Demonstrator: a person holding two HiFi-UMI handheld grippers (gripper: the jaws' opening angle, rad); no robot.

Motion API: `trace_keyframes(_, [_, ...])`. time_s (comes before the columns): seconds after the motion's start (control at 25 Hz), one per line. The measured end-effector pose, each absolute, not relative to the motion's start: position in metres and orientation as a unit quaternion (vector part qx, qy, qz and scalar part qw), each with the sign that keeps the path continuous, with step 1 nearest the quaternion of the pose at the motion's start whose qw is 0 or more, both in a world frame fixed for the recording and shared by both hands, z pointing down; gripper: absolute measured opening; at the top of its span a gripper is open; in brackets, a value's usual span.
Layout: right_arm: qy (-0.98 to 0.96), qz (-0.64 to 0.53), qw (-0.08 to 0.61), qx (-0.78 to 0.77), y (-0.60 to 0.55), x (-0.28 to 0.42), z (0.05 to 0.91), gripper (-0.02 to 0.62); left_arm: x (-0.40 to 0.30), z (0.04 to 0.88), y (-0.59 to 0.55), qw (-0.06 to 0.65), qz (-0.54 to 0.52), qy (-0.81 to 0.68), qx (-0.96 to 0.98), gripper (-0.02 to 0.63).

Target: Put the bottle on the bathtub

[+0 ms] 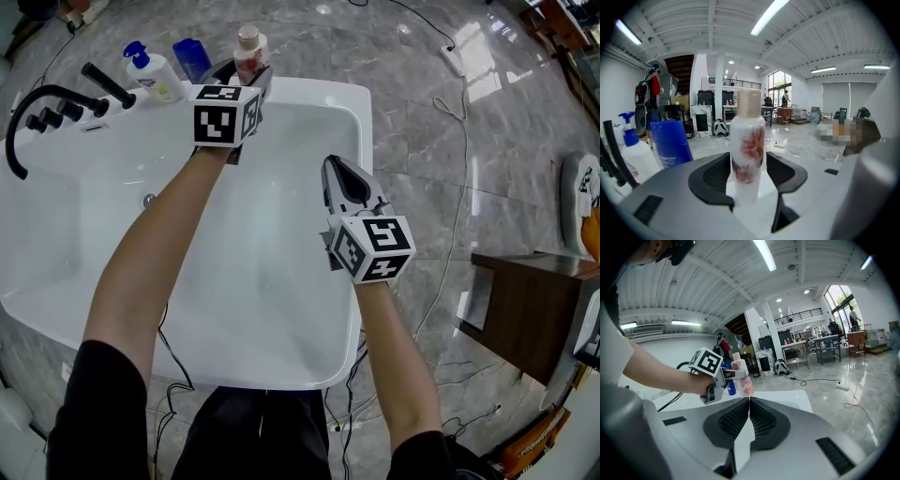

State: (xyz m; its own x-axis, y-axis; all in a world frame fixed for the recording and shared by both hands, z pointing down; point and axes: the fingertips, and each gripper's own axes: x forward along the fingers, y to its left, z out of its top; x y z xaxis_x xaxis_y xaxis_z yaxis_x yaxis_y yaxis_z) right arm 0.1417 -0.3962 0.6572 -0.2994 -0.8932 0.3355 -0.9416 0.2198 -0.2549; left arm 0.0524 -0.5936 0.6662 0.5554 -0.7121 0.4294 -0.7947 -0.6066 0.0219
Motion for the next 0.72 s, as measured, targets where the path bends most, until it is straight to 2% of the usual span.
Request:
trace_keyframes(0.36, [-0.771, 0.203, 0.050, 0.601, -0.363, 0.146, 0.613, 0.026, 0.018, 0.621, -0.517, 0.109, 0.174, -0.431, 0.879, 0.233])
trace_keyframes(0.6, [-0.770, 0.209, 0.026, 0.602, -0.329, 0.147, 0.553, 0.026, 0.004, 0.569, -0.429, 0.155, 0.152, -0.425, 0.879, 0.233])
trace_keyframes(0.72, [-0.775, 0.209, 0.025, 0.595, -0.303, 0.138, 0.524, 0.026, -0.001, 0.541, -0.383, 0.152, 0.150, -0.417, 0.883, 0.233])
